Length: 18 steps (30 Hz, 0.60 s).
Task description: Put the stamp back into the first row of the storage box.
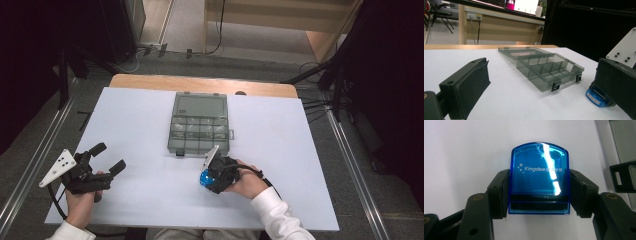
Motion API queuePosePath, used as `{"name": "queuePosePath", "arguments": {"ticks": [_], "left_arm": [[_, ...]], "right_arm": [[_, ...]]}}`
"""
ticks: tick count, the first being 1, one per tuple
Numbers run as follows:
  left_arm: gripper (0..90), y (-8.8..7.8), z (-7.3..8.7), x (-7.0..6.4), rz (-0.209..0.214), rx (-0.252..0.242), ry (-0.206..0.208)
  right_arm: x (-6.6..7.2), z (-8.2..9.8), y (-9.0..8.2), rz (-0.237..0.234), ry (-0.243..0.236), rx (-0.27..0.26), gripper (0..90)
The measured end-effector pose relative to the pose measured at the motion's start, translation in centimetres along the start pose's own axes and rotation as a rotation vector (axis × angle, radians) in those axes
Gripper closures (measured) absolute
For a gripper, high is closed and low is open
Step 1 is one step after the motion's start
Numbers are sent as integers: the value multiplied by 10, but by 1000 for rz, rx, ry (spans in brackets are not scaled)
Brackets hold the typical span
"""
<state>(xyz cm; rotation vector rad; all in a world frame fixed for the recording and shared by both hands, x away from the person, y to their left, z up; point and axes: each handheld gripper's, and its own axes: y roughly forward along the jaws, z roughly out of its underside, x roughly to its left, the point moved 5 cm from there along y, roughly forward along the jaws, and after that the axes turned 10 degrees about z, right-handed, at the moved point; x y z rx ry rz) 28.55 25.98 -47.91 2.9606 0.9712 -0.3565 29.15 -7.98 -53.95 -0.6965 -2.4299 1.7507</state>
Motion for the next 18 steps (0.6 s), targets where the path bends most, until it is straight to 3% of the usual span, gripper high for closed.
{"name": "queuePosePath", "arguments": {"ticks": [3, 7, 9, 18], "left_arm": [[0, 0, 0, 0, 1, 0, 0], [0, 0, 0, 0, -1, 4, -2], [0, 0, 1, 0, -2, 5, -2], [0, 1, 1, 0, 5, 4, 1]], "right_arm": [[-1, -1, 0, -1, -6, 1, 419], [-1, -2, -4, -47, 18, 16, 419], [-3, -3, -5, -47, 16, 12, 419], [-19, -12, -17, -78, 35, -4, 419]]}}
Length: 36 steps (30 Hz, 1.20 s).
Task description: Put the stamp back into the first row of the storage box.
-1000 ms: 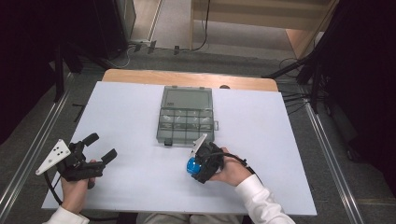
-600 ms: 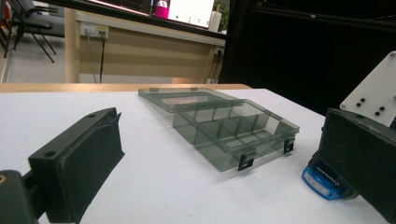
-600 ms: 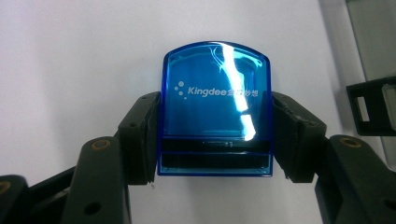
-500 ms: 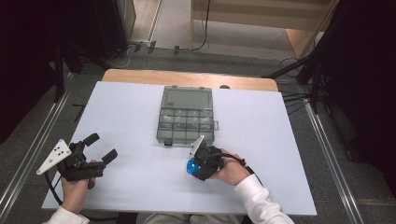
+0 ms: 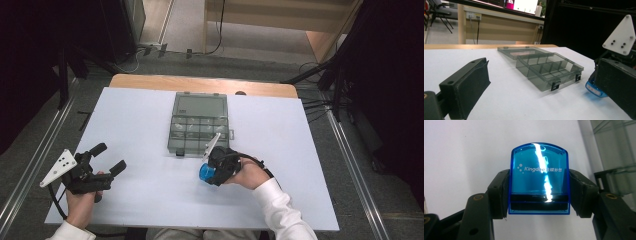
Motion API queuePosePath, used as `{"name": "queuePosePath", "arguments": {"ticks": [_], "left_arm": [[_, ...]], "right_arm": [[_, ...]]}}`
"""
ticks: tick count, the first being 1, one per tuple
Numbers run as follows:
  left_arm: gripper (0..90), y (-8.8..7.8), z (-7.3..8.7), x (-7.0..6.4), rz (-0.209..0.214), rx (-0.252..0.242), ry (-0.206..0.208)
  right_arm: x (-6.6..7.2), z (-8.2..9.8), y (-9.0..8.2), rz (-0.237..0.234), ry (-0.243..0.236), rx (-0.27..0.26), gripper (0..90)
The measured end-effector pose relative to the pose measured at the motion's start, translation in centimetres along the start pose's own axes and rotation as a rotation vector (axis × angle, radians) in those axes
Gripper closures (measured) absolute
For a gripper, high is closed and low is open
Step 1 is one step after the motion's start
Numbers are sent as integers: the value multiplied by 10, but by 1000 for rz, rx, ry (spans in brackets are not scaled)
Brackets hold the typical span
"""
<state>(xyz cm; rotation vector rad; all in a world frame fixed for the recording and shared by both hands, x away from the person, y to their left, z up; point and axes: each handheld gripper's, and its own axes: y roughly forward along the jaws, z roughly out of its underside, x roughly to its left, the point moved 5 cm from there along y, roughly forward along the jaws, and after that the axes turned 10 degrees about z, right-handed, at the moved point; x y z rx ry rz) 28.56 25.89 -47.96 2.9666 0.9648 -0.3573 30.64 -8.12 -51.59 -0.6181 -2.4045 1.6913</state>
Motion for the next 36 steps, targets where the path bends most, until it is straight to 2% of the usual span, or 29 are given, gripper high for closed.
{"name": "queuePosePath", "arguments": {"ticks": [2, 7, 12, 16, 19, 21, 24, 27, 30, 36], "left_arm": [[0, 0, 0, 0, -1, -1, 0], [0, 0, 0, 0, 1, 1, 0], [0, 0, 0, 0, 4, 3, -1], [0, 1, 1, 0, 5, 4, -3], [0, 1, 1, 0, 6, 6, -1], [0, 0, 1, -1, 5, 7, 0], [0, -1, 1, 0, 4, 5, -1], [0, -2, 1, -1, 4, 3, -5], [0, -2, 1, -1, 8, 1, -7], [0, -1, 1, -2, 13, 1, -9]], "right_arm": [[-5, -3, -3, 8, 2, 8, 419], [-20, -13, -12, 1, 5, -14, 419], [-34, -22, -21, 10, -6, 6, 419], [-45, -30, -28, 12, -9, -1, 419], [-52, -35, -30, -10, 4, -11, 419], [-60, -38, -30, 6, 3, -5, 419], [-70, -41, -30, 1, 8, 3, 419], [-72, -43, -31, -7, 16, 1, 419], [-76, -48, -31, -2, -6, 12, 419], [-86, -59, -33, -10, -18, 17, 418]]}}
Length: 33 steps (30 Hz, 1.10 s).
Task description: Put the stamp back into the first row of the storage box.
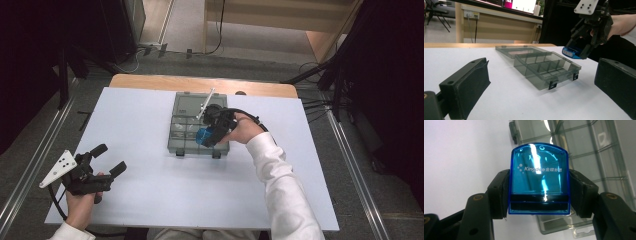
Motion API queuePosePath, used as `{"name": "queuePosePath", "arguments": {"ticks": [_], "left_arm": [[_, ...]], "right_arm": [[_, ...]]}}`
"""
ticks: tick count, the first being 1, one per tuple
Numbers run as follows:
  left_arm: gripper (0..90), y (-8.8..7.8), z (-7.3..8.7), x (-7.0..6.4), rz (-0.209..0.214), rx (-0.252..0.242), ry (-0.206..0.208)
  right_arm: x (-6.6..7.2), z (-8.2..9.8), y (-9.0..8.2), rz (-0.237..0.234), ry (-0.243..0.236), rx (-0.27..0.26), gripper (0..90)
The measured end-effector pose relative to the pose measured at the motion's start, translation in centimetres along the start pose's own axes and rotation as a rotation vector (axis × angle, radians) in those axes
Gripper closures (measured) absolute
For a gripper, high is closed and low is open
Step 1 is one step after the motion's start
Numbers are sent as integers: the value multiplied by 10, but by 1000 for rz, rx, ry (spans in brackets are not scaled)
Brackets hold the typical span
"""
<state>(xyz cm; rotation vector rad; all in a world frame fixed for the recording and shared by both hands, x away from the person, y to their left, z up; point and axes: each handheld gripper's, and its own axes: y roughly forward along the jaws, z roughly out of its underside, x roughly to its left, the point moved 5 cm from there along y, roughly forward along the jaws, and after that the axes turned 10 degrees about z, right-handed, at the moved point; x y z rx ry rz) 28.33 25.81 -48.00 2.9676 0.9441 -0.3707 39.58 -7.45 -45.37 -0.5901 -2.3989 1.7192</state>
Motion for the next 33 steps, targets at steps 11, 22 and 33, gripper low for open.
{"name": "queuePosePath", "arguments": {"ticks": [11, 22, 33], "left_arm": [[0, 0, 0, 0, 4, 2, -1], [0, 2, 1, 0, 16, 4, -6], [0, 3, 1, -1, 22, 0, -11]], "right_arm": [[-24, -11, 12, -4, 22, -8, 418], [-59, -15, 22, 37, 35, 5, 418], [-71, -12, 32, 42, 38, 0, 419]]}}
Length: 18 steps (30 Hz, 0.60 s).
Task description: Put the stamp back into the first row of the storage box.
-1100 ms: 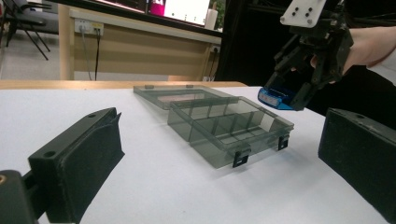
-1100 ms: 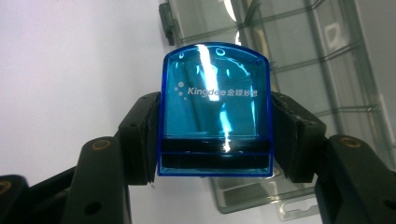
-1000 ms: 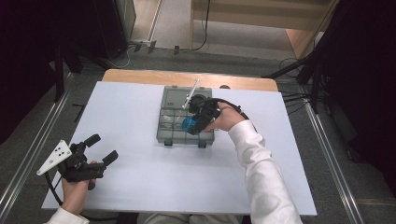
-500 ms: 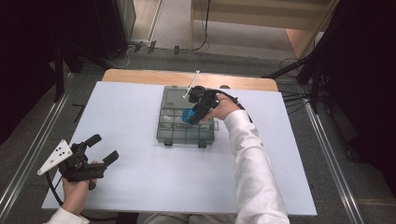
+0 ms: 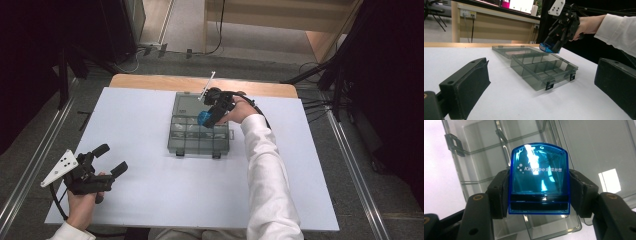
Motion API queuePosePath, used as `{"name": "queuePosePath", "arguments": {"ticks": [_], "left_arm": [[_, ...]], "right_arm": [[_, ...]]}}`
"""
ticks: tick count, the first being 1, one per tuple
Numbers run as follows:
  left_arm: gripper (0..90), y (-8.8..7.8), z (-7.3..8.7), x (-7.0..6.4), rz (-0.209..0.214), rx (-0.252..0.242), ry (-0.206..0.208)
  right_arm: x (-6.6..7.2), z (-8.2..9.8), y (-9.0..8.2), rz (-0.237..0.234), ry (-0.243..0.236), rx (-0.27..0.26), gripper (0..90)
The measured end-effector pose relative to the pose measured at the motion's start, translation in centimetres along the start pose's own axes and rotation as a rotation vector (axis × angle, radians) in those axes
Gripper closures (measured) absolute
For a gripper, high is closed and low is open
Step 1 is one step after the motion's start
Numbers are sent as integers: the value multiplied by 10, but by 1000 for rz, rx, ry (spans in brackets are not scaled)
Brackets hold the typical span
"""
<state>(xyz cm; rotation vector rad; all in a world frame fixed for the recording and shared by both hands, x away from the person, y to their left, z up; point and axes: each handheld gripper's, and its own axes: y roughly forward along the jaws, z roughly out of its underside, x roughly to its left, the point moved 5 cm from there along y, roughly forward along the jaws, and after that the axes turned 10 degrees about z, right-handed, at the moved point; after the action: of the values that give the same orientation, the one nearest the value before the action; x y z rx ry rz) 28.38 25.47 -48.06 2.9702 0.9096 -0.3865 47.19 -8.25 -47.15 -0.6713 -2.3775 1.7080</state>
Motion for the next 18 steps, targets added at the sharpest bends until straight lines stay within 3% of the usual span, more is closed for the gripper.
{"name": "queuePosePath", "arguments": {"ticks": [5, 18], "left_arm": [[0, 0, 0, 0, 0, 2, 1], [0, 1, 1, -1, 7, 3, -2]], "right_arm": [[-4, 2, 7, -8, 14, 5, 418], [-7, 3, 15, -1, -32, -19, 418]]}}
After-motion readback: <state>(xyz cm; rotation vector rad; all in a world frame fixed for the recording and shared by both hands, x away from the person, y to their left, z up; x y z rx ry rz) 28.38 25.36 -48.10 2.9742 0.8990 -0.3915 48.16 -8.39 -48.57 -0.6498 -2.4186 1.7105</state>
